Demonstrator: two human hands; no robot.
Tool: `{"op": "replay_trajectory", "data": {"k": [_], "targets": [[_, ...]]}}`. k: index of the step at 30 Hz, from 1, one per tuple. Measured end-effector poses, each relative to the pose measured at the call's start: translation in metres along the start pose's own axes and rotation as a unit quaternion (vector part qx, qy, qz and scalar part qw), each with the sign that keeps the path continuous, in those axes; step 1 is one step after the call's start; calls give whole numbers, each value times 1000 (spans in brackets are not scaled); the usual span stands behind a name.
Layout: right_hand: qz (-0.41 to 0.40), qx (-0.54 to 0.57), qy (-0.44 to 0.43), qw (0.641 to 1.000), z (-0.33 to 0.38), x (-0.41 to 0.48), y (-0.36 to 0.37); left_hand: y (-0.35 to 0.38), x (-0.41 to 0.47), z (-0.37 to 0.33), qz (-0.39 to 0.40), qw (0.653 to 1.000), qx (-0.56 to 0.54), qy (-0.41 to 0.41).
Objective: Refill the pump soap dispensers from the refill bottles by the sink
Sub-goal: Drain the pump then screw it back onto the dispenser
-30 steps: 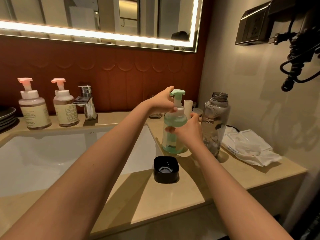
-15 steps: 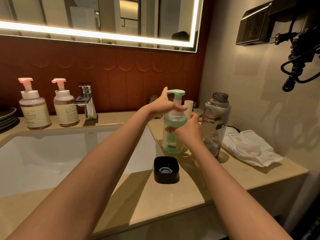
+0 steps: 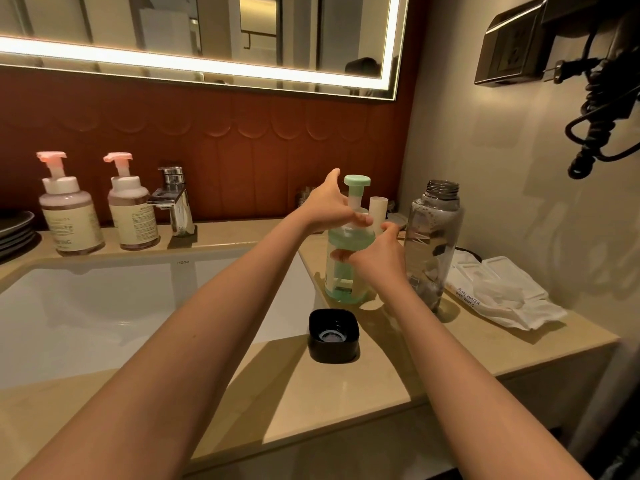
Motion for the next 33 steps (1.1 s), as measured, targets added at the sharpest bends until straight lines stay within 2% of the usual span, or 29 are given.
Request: {"op": "replay_trajectory", "data": {"k": [5, 9, 12, 20, 25, 29, 31, 33], "targets": [[-2, 6, 0, 1000, -1, 0, 1, 0, 3, -7, 45, 999, 17, 12], [-3, 7, 1, 1000, -1, 1, 2, 1, 5, -5, -2, 1000, 22, 4], [-10, 4, -3, 1000, -1, 0, 4, -4, 10, -5, -7, 999, 46, 4], [5, -9, -14, 1000, -2, -10, 3, -18, 13, -3, 49, 993, 109, 22], [52, 28, 34, 998, -11, -7, 1, -19, 15, -7, 98, 983, 156, 19], [80, 45, 79, 993, -18, 0, 6, -17, 12, -12, 110, 984, 133, 46], [93, 45, 93, 990, -23, 2, 10, -17, 6, -9, 91, 989, 104, 58], [94, 52, 99, 989, -28, 3, 14, -16, -3, 1, 59, 997, 47, 37]]}}
Point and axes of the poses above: each hand's wrist, its own x-axis towards the middle knuckle, its own y-axis out of the palm, z = x × y, the point moved 5 cm from there along x, towards the middle knuckle
